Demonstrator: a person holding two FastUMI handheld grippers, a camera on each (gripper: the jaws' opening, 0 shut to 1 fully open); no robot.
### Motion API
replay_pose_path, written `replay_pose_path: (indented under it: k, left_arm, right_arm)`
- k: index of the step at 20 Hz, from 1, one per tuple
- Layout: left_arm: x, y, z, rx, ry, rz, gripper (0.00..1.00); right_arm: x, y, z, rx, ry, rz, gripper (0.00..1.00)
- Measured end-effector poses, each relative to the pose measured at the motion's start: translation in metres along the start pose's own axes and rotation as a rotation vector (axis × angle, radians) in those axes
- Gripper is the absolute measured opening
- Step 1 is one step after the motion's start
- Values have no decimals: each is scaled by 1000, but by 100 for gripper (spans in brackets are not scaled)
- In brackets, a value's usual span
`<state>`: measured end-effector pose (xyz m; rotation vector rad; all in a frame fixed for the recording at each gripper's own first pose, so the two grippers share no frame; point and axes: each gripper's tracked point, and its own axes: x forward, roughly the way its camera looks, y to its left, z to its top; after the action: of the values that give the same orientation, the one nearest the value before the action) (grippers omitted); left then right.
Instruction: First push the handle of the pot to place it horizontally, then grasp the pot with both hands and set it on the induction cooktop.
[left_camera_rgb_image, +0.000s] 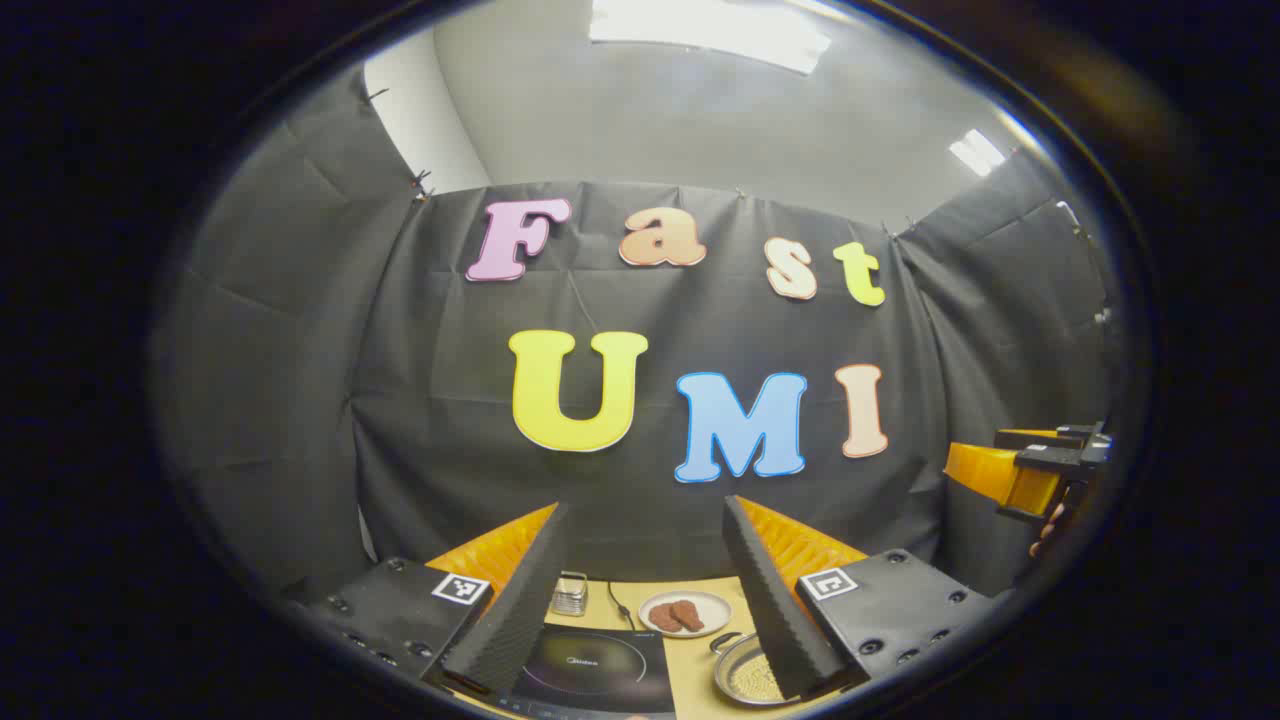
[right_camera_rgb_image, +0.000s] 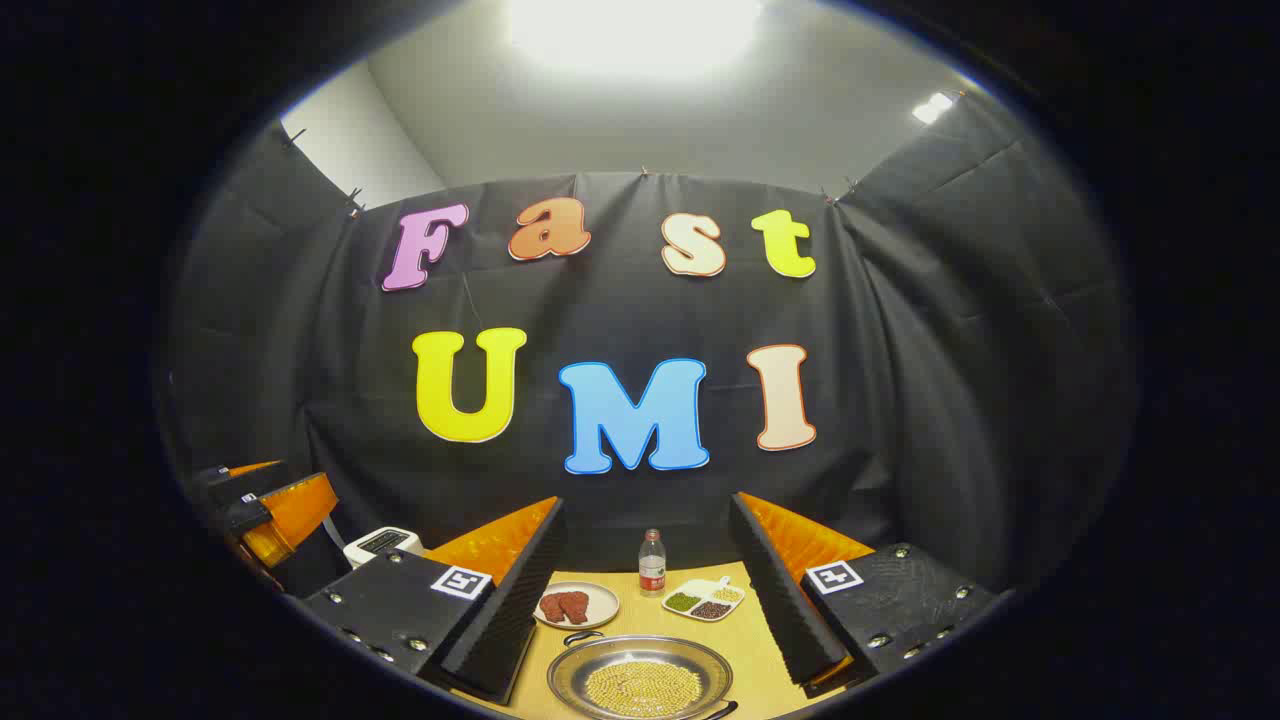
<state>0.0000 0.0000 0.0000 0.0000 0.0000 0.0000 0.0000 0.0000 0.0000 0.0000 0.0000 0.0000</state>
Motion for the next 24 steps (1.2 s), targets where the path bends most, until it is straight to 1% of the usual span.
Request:
replay_pose_path:
  k: [3, 4, 5, 6, 7, 9, 10, 13, 15, 16, 18, 23, 24]
  left_arm:
    - [8, -6, -2, 15, 2, -5, 97]
    - [11, -8, 0, 22, -4, -2, 94]
    - [12, -11, 0, 26, -13, 1, 100]
    - [14, -13, 0, 28, -19, 4, 100]
    - [15, -17, -1, 32, -19, 6, 97]
    - [18, -20, -2, 33, -19, 12, 100]
    - [19, -21, -1, 28, -23, 12, 100]
    - [22, -24, 0, 26, -21, 16, 94]
    - [22, -28, 1, 27, -22, 11, 97]
    - [22, -28, 0, 32, -21, 13, 97]
    - [20, -30, -3, 37, -11, 6, 94]
    - [19, -31, -9, 45, 0, -8, 94]
    - [19, -30, -10, 46, 3, -11, 97]
  right_arm:
    - [3, -1, -6, 15, 9, 9, 98]
    - [6, -3, -7, 15, 9, 11, 98]
    - [8, -6, -8, 12, 6, 15, 99]
    - [11, -8, -8, 11, 7, 18, 99]
    - [13, -10, -10, 16, 10, 23, 99]
    - [19, -15, -11, 23, 14, 28, 99]
    - [21, -19, -11, 24, 11, 28, 99]
    - [25, -22, -13, 26, 17, 30, 99]
    - [25, -25, -17, 25, 24, 32, 99]
    - [25, -27, -20, 26, 30, 29, 99]
    - [26, -29, -28, 35, 49, 27, 99]
    - [23, -33, -57, 32, 114, 29, 99]
    - [23, -33, -65, 29, 131, 35, 99]
